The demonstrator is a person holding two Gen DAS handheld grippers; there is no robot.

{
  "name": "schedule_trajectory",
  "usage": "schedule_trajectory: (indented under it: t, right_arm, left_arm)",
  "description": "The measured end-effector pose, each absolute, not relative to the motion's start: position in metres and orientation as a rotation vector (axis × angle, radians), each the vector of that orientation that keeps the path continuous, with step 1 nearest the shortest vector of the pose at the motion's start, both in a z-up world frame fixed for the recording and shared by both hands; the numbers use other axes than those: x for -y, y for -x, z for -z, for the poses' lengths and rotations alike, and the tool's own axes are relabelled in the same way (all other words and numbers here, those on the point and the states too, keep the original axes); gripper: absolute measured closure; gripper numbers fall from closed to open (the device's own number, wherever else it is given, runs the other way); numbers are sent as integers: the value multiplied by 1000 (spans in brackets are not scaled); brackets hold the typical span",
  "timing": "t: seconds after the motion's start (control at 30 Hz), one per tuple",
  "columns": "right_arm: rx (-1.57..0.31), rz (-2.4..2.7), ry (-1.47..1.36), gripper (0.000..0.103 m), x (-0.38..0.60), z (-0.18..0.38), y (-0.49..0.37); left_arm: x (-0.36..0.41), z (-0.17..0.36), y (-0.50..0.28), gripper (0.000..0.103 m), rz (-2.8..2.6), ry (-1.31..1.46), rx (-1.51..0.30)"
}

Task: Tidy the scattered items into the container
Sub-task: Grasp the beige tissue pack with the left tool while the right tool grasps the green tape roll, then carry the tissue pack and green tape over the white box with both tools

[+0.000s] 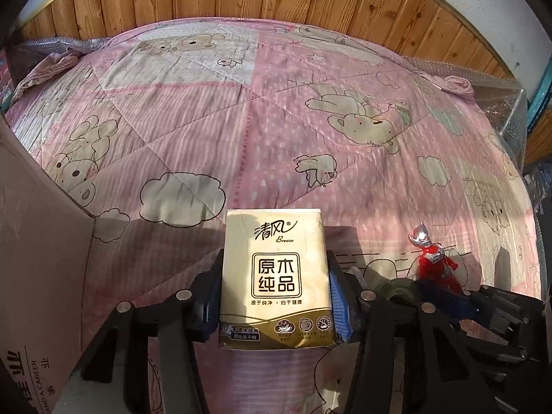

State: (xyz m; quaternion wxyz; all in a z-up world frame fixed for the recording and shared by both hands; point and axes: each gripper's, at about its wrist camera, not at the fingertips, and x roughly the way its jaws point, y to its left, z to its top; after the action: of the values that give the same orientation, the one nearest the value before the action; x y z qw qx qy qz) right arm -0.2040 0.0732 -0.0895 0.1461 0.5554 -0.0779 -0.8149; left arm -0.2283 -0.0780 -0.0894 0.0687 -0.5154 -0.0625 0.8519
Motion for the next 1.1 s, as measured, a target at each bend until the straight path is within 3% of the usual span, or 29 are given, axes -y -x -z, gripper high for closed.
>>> schedule_trajectory:
  t: [0.3, 0.37, 0.43, 1.1]
  right_arm:
    - [201, 2285, -1614, 74, -68, 94, 198]
    - [160, 2315, -1599, 81, -64, 94, 198]
    - [160, 2332, -1605, 88, -65, 94, 198]
    - [146, 2282, -1516, 88, -34, 50, 142]
  left_arm:
    - [112, 65, 183, 51, -2553, 1488, 327]
    - [115, 68, 172, 51, -2525, 1510, 340]
    - [113, 73, 163, 51, -2506, 1532, 332]
    - [120, 25, 98, 51, -2636, 1514, 131]
